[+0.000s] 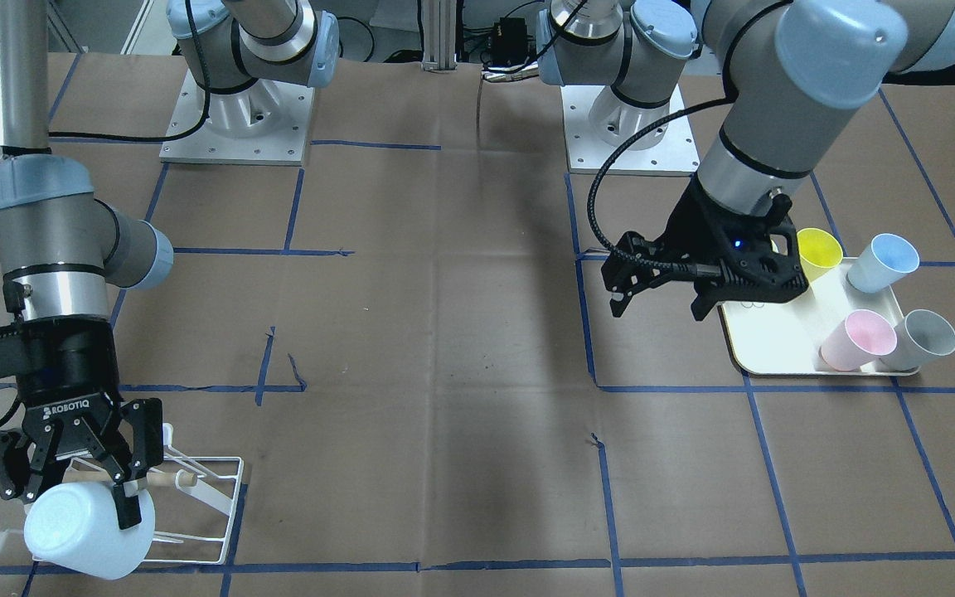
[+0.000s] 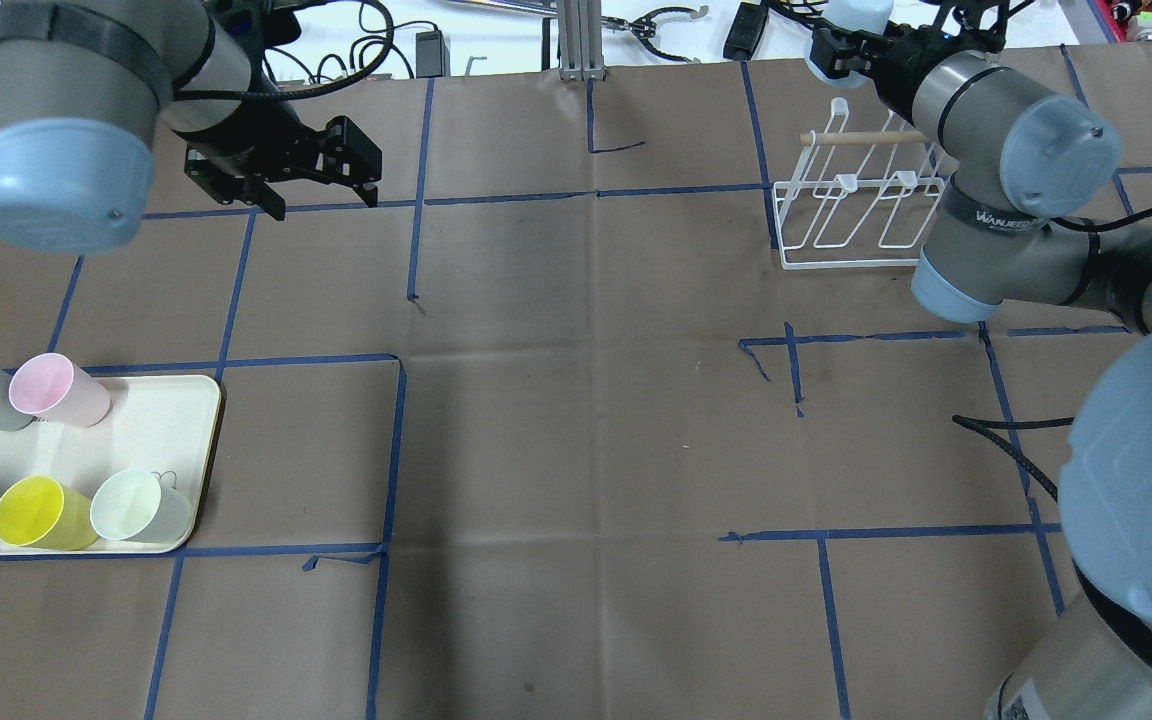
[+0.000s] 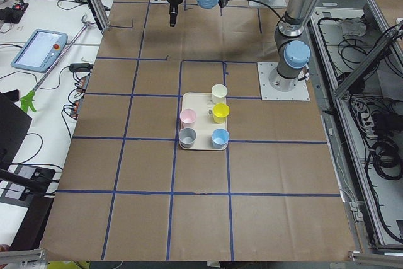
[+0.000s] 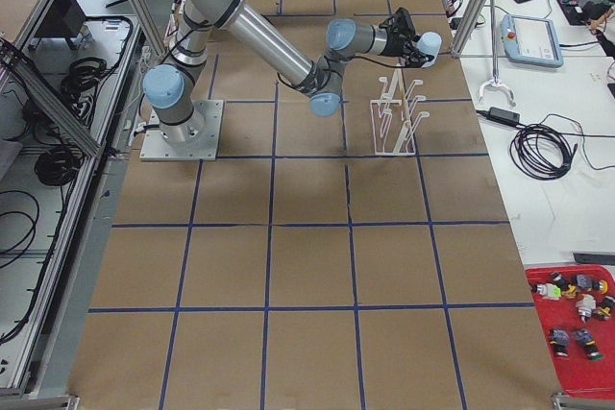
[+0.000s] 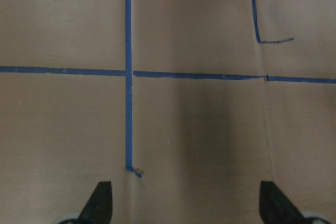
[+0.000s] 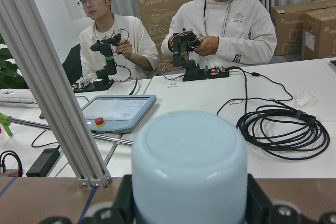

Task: Transfer IKEA cup to right arm and place on rack

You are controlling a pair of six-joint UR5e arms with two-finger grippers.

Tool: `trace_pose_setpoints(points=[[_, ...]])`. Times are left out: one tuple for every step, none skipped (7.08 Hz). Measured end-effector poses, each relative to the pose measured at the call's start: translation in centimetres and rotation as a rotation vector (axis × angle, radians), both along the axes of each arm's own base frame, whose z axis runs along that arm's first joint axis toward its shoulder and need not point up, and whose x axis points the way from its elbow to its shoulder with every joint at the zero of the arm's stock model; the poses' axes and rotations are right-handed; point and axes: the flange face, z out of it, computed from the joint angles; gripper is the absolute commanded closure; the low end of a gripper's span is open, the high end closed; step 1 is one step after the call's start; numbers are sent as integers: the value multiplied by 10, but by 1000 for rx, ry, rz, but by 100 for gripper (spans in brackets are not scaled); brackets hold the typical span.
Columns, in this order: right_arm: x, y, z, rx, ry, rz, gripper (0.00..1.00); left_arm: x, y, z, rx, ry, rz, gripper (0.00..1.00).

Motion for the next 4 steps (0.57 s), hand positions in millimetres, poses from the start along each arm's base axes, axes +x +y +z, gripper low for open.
trace_pose_setpoints(points=[[-8, -10, -7, 1, 19, -1, 64, 1, 10, 23, 71, -21, -1, 1], [-13, -17, -14, 3, 32, 0, 64, 1, 19, 36, 108, -51, -7, 1], [-15, -20, -20, 9, 37, 1, 64, 1, 27, 39, 127, -78, -16, 1], [-16, -22, -26, 20, 37, 1, 64, 2, 33, 36, 140, -91, -24, 1]])
